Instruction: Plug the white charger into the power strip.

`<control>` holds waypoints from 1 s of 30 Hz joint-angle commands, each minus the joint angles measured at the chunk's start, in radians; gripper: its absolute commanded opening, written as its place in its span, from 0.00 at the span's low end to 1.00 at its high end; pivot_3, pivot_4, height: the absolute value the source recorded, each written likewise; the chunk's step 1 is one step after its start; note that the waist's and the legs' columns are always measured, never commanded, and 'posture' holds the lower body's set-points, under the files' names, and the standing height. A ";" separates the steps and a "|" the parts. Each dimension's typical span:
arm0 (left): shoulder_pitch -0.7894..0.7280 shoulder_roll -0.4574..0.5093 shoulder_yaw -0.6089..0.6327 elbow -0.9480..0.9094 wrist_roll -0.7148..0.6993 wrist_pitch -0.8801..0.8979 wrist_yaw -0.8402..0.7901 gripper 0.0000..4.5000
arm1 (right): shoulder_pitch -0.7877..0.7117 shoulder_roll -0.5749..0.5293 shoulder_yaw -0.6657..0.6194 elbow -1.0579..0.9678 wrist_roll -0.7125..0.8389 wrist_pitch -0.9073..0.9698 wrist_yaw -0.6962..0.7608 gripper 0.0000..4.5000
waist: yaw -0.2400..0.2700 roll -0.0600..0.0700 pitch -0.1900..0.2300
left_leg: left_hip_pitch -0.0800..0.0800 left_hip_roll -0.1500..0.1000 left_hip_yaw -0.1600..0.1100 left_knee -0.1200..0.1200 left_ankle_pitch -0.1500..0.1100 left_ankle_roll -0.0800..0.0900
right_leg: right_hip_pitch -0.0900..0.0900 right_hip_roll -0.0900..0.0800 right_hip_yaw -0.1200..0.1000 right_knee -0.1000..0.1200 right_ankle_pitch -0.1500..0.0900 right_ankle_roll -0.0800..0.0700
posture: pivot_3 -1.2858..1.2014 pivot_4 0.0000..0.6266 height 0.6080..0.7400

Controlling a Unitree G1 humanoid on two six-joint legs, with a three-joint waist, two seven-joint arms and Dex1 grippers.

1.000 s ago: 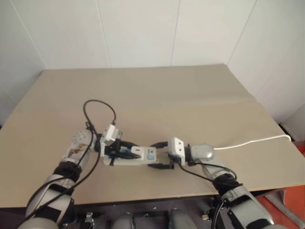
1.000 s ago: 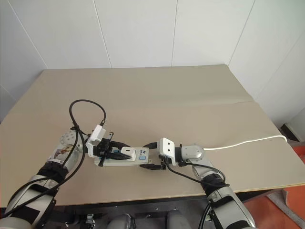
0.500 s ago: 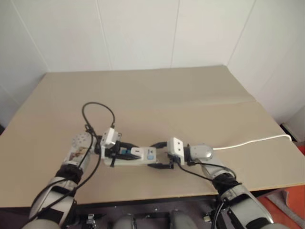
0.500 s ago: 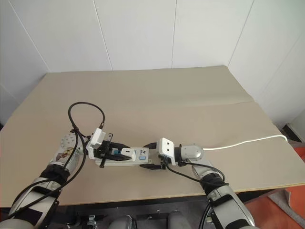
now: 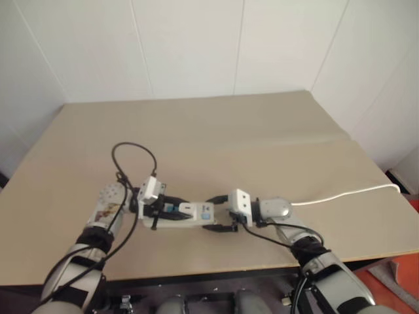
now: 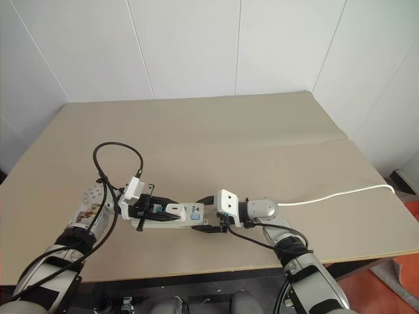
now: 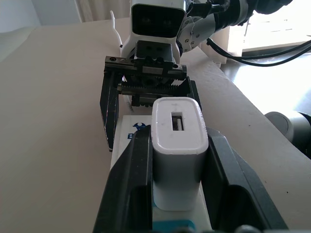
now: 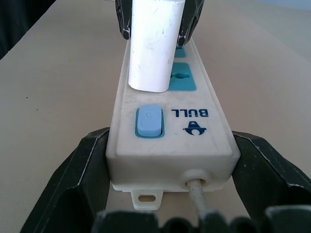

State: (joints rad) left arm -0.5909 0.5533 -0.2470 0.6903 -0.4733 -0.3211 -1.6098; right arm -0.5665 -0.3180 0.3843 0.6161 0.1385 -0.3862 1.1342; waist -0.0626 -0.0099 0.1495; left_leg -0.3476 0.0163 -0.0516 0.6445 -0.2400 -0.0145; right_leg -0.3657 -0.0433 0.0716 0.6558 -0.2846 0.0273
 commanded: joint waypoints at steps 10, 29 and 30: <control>0.033 0.056 0.005 0.080 0.116 0.007 -0.005 0.99 | 0.031 -0.037 0.014 0.065 -0.095 0.012 0.009 0.76 | 0.001 0.003 -0.002 | -0.002 0.000 0.000 -0.003 0.000 0.000 | 0.000 0.000 0.000 -0.006 0.002 0.005 | 0.52 0.24 1.00; 0.048 0.303 0.252 -0.161 -0.122 0.324 -0.005 1.00 | 0.083 -0.203 -0.112 -0.256 0.033 0.209 0.103 0.99 | 0.025 -0.012 0.013 | -0.040 0.000 -0.005 -0.001 0.000 0.000 | -0.035 -0.003 -0.003 -0.008 0.009 -0.001 | 0.52 0.24 1.00; 0.057 0.335 0.273 -0.181 -0.146 0.352 -0.005 1.00 | 0.100 -0.236 -0.131 -0.304 0.054 0.231 0.116 0.99 | 0.030 -0.012 0.015 | -0.044 -0.001 -0.006 -0.001 0.000 0.000 | -0.040 -0.004 -0.003 -0.008 0.009 -0.001 | 0.52 0.24 1.00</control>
State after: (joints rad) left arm -0.5364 0.8443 -0.0362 0.5645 -0.5552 -0.0172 -1.6106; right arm -0.4959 -0.4979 0.2993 0.3679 0.1756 -0.2071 1.2242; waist -0.0326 -0.0218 0.1648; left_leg -0.3948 0.0149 -0.0575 0.6442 -0.2400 -0.0144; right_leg -0.4071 -0.0479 0.0679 0.6475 -0.2755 0.0267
